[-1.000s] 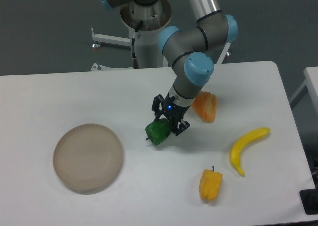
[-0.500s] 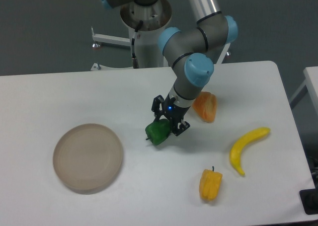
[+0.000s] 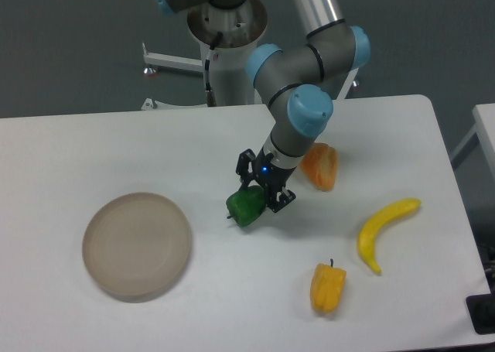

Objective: Place the green pepper on the table

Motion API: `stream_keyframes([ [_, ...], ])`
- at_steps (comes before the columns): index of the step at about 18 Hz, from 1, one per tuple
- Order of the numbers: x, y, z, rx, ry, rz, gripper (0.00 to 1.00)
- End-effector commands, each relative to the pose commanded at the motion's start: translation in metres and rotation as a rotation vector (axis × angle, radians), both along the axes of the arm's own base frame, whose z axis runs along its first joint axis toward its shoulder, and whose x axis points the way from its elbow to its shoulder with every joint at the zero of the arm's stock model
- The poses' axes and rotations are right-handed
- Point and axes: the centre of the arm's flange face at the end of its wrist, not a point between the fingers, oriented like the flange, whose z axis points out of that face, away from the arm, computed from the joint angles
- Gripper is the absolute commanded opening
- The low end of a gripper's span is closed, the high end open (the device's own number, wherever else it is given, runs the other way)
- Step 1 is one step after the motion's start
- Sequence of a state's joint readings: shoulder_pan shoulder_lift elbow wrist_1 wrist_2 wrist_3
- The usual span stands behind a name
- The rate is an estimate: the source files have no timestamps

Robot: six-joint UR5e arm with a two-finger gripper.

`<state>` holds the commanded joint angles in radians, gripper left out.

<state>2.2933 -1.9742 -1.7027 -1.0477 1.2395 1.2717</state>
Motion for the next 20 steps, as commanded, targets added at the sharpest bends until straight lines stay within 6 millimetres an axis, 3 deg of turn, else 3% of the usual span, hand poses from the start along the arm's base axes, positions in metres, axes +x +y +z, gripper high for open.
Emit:
stream_keyframes([
  [4,-0.001,0.001,0.003,0.002,0.004,0.006,1.0],
  [11,-0.016,0.006,0.03,0.041,0.04,0.025,1.0],
  [17,-0.069,0.011,0.075,0.083,0.155,0.061,1.0],
  [20,-0.099,0.023,0.093,0.096,0.21,0.077,1.0],
])
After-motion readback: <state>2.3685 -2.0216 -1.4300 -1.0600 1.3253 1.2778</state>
